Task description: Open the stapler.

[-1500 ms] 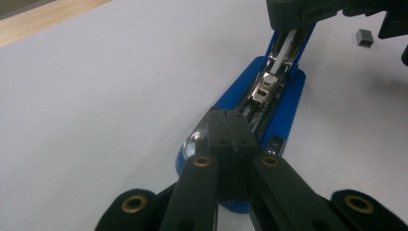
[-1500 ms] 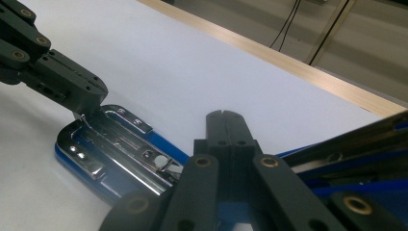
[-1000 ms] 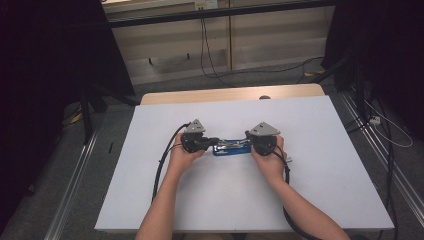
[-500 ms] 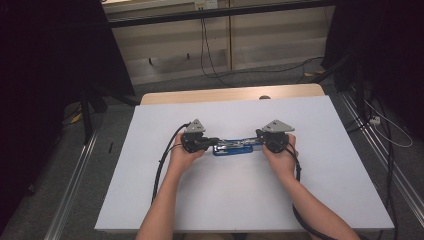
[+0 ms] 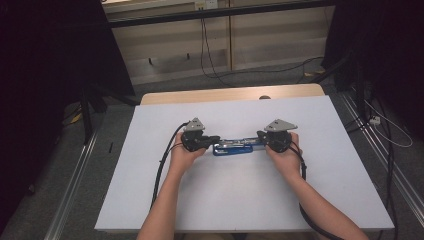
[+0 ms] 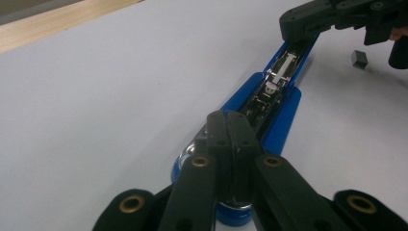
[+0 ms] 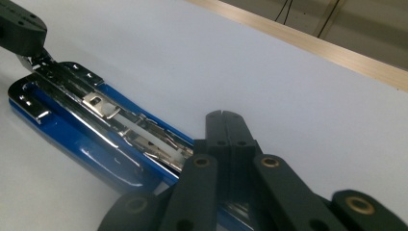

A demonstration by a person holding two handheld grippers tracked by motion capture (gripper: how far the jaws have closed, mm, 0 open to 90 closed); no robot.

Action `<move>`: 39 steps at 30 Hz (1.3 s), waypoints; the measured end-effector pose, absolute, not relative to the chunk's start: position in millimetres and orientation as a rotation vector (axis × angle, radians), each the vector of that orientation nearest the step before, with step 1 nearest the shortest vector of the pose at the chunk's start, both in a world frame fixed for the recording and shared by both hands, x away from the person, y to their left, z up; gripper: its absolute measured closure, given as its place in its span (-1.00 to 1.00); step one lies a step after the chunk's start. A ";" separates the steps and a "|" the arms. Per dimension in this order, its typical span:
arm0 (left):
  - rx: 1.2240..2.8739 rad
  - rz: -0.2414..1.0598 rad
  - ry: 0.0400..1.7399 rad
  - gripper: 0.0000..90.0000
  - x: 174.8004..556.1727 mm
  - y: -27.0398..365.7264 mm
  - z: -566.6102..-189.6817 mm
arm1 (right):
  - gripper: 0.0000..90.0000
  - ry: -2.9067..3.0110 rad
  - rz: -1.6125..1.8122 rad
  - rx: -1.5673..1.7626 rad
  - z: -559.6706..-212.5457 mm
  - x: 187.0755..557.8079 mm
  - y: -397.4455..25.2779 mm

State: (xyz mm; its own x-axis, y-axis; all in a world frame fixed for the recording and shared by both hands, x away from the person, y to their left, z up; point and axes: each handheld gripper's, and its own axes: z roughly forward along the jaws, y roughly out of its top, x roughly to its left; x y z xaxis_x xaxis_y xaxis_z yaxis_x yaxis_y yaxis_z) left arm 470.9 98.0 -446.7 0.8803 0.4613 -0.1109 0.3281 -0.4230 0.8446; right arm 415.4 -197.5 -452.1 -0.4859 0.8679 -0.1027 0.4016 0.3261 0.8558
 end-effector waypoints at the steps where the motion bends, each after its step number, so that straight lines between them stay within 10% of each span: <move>1: 2.041 0.153 0.578 0.96 471.2 98.0 -447.3 | 1.00 2.033 1.079 1.113 -452.1 415.4 -197.5; 22: 1.998 0.139 0.677 0.08 463.4 110.6 -426.8 | 0.61 2.044 1.159 1.101 -439.3 388.5 -233.8; 39: 2.006 0.188 0.727 -0.62 454.0 114.8 -416.0 | -0.22 2.050 1.167 1.167 -440.6 369.2 -258.8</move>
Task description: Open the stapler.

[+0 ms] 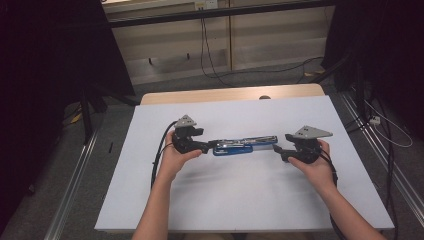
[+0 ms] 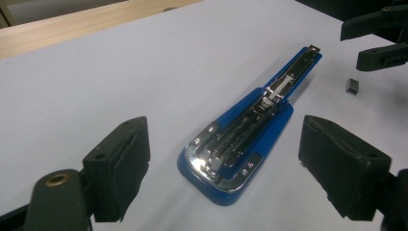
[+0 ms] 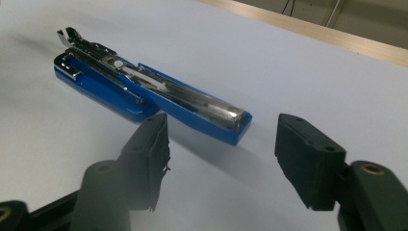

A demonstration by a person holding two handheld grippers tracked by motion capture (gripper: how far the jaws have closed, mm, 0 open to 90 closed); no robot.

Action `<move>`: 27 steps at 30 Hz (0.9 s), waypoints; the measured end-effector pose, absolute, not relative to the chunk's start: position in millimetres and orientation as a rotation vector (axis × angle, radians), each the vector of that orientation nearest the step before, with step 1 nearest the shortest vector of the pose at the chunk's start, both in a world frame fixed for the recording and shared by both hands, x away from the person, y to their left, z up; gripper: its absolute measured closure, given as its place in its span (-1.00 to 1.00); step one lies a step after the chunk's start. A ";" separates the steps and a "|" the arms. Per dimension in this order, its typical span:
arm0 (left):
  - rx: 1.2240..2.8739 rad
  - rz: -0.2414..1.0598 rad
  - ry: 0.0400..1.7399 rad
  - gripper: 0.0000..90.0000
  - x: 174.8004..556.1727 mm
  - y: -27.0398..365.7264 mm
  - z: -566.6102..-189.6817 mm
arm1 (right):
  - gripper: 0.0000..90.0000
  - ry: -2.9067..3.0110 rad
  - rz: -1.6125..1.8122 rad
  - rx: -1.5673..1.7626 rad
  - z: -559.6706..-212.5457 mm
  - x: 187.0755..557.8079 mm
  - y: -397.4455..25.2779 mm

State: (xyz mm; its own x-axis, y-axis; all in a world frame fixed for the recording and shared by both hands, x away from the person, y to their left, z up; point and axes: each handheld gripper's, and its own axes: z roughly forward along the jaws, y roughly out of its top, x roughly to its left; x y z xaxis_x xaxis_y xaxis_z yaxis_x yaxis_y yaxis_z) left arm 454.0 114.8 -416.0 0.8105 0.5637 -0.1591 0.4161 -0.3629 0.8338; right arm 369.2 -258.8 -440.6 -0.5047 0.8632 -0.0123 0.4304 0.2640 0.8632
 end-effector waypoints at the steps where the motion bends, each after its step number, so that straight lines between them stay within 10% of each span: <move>1: 2.006 0.190 0.730 -0.65 453.4 114.7 -415.8 | -0.26 2.059 1.167 1.169 -441.2 368.5 -259.9; 27: 2.042 0.200 0.755 -0.74 441.2 126.7 -410.4 | -0.68 2.126 1.243 1.226 -453.5 356.5 -294.8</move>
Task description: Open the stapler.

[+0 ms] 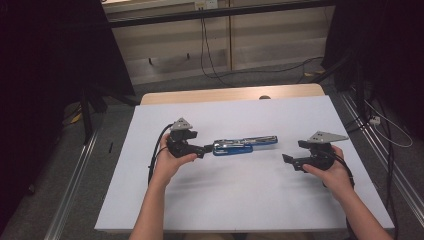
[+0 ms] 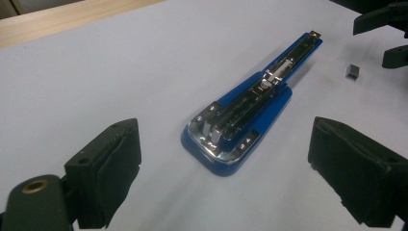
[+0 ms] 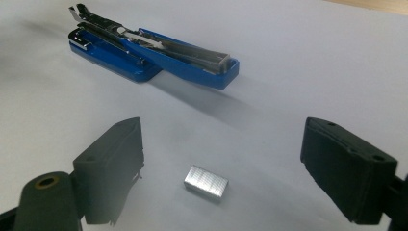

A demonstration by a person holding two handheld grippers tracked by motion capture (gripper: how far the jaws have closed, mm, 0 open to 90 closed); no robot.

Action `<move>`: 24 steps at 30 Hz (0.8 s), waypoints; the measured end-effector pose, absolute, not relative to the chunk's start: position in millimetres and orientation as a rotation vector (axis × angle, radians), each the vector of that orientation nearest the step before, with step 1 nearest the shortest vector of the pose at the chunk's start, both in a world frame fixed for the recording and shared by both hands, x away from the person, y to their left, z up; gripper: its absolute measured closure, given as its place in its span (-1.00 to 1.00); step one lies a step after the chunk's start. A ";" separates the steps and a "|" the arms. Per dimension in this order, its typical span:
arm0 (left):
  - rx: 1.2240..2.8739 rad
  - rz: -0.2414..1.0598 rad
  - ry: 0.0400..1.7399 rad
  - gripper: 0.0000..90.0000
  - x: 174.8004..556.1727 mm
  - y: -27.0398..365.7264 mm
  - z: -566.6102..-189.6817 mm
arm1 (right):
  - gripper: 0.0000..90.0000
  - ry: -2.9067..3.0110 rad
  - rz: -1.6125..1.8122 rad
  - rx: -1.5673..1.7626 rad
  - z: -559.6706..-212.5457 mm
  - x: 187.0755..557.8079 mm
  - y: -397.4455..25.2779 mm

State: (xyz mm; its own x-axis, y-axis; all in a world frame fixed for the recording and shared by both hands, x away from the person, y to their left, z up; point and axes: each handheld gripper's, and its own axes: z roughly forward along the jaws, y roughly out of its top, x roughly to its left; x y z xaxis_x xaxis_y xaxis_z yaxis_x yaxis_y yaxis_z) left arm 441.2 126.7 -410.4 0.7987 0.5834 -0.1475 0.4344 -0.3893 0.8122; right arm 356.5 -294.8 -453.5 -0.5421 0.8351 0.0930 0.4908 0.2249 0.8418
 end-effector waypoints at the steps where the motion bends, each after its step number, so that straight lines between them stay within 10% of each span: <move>1: 2.043 0.198 0.755 -0.74 441.0 126.6 -410.3 | -0.71 2.128 1.247 1.221 -453.7 356.6 -295.1; 8: 2.046 0.195 0.756 -0.75 441.4 126.6 -411.1 | -0.73 2.170 1.226 1.199 -454.0 357.2 -294.0; 14: 2.052 0.195 0.759 -0.75 441.7 126.9 -411.1 | -0.23 2.225 1.214 1.179 -454.7 358.3 -295.9; 24: 2.058 0.189 0.766 -0.75 442.5 125.9 -412.9 | 0.02 2.319 1.155 1.101 -459.9 360.0 -290.3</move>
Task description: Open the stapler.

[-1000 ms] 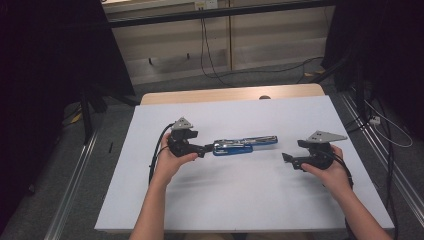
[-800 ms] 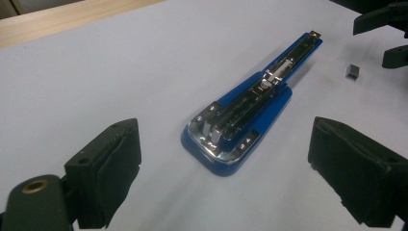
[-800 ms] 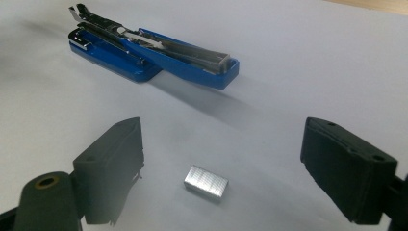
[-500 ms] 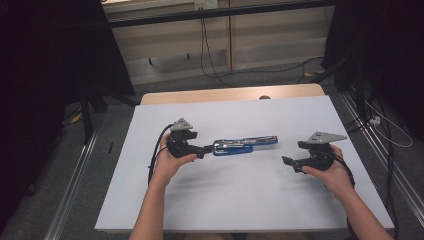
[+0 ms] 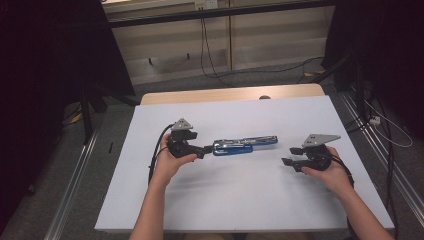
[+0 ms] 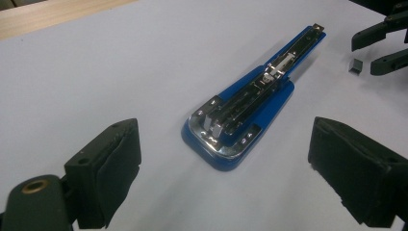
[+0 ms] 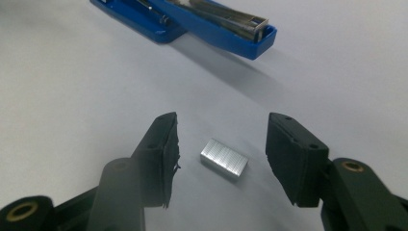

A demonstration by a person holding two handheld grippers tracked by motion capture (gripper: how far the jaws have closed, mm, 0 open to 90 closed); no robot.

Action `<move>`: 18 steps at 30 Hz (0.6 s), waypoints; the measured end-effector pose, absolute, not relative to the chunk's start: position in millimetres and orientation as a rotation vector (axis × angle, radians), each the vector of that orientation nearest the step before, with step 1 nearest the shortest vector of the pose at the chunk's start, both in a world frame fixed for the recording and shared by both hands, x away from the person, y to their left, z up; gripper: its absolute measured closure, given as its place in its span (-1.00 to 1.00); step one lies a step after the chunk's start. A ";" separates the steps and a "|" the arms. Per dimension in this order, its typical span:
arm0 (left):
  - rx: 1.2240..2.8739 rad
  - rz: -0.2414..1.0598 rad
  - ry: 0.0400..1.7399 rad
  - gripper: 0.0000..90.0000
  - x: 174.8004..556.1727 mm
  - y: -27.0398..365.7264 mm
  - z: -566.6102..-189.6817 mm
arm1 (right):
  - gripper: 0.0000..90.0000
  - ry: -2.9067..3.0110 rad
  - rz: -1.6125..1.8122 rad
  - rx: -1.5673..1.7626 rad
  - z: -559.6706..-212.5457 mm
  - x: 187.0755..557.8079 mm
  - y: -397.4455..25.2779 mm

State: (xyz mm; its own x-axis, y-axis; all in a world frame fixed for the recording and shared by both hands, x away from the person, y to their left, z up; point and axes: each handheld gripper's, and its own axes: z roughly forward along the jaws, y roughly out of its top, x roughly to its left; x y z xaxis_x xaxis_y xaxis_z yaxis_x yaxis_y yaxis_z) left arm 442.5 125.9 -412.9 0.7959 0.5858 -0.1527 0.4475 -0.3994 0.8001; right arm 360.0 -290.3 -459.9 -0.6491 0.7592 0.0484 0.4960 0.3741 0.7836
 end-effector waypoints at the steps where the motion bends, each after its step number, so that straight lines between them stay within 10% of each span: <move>1: 2.060 0.189 0.765 -0.75 442.6 125.9 -413.0 | 0.04 2.328 1.153 1.094 -460.7 360.4 -289.3; 18: 2.066 0.192 0.776 -0.75 443.3 128.5 -412.6 | 0.15 2.388 1.098 1.068 -465.7 363.0 -285.9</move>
State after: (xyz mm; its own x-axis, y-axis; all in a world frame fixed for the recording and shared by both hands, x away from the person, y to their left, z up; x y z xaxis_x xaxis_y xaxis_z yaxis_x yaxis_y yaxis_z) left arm 443.3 128.5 -412.6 0.7914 0.5925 -0.1503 0.4537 -0.4047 0.7939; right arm 363.0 -285.9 -465.7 -0.6772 0.7351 0.0325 0.5032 0.4304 0.7493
